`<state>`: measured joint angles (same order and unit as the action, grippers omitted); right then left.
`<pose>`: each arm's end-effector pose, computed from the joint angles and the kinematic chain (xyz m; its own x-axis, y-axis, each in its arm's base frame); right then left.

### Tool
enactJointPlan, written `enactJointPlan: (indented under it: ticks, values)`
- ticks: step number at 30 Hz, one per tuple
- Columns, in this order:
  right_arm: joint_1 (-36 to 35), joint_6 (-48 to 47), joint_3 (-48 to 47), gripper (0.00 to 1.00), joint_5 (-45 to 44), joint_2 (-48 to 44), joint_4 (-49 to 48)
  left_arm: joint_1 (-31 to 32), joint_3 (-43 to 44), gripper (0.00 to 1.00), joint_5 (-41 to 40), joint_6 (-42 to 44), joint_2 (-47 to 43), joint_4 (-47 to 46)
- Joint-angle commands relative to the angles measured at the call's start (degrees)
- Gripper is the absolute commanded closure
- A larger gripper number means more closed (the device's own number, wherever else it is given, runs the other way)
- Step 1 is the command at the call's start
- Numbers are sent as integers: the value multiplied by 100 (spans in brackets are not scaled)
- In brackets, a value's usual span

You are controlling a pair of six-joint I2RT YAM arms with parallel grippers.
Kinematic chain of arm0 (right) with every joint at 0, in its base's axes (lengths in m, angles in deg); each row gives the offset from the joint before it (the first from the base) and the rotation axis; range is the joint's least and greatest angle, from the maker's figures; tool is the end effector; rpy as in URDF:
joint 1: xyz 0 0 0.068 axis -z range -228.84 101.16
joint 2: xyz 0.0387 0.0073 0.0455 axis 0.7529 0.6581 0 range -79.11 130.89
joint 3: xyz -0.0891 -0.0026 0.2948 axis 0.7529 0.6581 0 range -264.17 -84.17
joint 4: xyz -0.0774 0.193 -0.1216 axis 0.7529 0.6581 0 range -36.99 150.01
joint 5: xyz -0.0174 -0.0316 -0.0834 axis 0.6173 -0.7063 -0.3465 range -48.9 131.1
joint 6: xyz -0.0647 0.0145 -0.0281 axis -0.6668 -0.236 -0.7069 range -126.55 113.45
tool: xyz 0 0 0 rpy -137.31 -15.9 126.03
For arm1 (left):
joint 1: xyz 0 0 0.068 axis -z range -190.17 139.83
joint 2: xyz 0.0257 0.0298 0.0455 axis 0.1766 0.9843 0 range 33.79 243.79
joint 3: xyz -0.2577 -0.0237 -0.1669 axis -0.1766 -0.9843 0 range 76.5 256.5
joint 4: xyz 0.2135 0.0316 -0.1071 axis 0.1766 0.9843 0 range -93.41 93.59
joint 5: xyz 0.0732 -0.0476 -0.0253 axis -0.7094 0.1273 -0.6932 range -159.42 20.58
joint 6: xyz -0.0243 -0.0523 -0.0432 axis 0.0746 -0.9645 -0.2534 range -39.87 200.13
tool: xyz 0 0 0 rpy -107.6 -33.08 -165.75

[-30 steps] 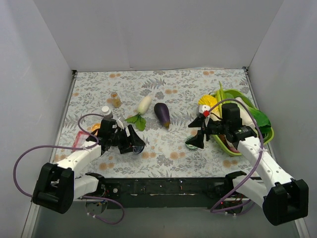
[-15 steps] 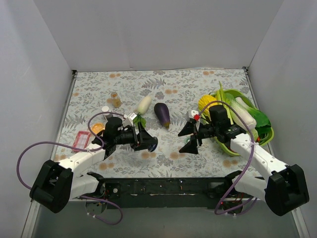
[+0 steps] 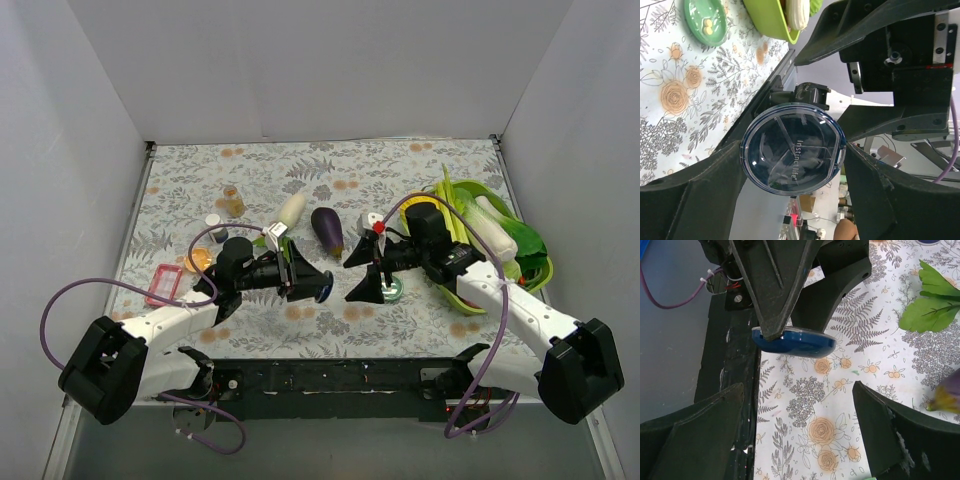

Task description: Sort the pills into containers

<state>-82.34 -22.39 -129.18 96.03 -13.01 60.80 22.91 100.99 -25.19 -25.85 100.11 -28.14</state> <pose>0.1588 0.1636 0.3115 -0.1378 -0.2792 -0.9503 -0.9899 0.0076 0.1413 0.1593 -0.1535 0.2501 -0.8453 -0.2716 0.4601 -0.4981 0.0891 -0.8625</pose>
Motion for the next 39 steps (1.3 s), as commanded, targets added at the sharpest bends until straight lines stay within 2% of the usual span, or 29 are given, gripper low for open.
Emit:
enactJointPlan:
  ticks: [1,12,23,29,34,39]
  values:
    - [-140,494,-218,3,-211,25,-401,67,153,69,-282,-546,-32,-480]
    - [-491,660,-534,2,-466,297,-586,172,188,69,-1196,-1645,-216,-603]
    - [-641,793,-781,2,-475,614,-718,392,258,69,-1505,-1962,-287,-743]
    - [-641,231,-754,2,-695,483,-542,410,249,70,-1531,-2015,-374,-691]
    - [-649,-463,-737,2,-362,456,-384,410,179,70,-1549,-2146,-445,-735]
    - [-658,-526,-816,2,-203,587,-656,410,196,70,-1645,-2304,-462,-796]
